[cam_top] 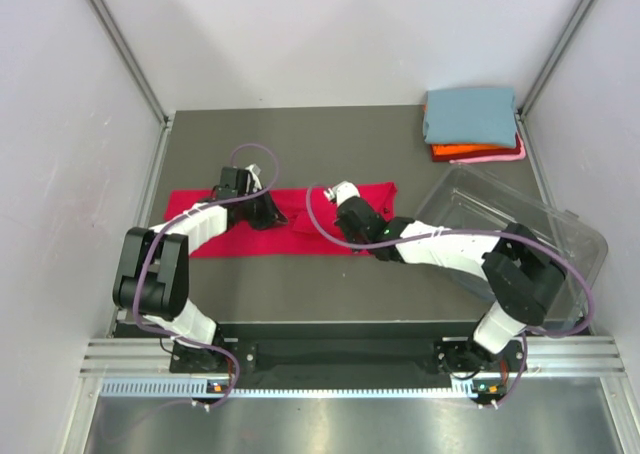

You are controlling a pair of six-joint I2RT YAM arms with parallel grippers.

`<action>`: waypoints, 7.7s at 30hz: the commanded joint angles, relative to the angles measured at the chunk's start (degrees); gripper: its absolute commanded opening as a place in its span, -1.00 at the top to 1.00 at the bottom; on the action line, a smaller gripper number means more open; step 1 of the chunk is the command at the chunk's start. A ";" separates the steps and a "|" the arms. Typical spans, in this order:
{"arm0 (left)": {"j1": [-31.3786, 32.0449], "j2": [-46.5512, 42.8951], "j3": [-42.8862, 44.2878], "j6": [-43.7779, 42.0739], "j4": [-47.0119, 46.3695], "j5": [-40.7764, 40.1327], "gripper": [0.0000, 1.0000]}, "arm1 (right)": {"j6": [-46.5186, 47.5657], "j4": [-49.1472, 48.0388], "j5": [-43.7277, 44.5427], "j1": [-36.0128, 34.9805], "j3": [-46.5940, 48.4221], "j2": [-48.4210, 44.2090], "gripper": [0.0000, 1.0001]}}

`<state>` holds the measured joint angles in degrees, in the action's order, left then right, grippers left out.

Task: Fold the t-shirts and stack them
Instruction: Fold the tshirt

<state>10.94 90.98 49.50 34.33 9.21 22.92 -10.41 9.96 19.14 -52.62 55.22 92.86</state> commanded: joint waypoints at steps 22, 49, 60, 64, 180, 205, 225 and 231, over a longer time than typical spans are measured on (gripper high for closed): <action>5.23 -3.00 2.10 -0.05 0.98 -0.59 0.56 | 2.33 0.50 -11.84 13.59 9.20 4.52 1.00; 12.44 -0.81 -3.27 6.63 -7.45 -14.04 0.93 | 1.71 1.12 -14.65 16.67 10.78 5.75 1.00; 12.62 1.74 -2.74 11.28 -15.71 -8.24 0.95 | 1.27 1.47 -16.06 17.81 10.61 5.75 1.00; 12.70 2.27 -1.07 11.38 -15.80 -7.71 0.95 | 1.19 1.12 -17.11 18.25 10.43 5.84 1.00; -15.68 23.89 22.93 0.13 9.95 -20.45 0.64 | -25.97 -0.73 -19.75 35.83 19.74 21.83 1.00; -22.54 23.63 26.35 0.22 11.17 -21.87 0.66 | -24.57 -0.29 -20.97 36.01 30.46 31.15 0.99; -22.37 1.22 15.21 2.14 3.80 -10.89 0.57 | -25.09 4.10 -25.20 36.45 61.56 51.71 0.97; -19.56 -1.15 10.45 1.02 5.00 -0.33 0.58 | -27.29 2.53 -26.08 38.64 71.16 57.78 0.97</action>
<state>-10.61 93.58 61.06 36.27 15.22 15.88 -36.67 12.08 -8.16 -16.67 123.66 147.85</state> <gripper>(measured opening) 0.211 0.021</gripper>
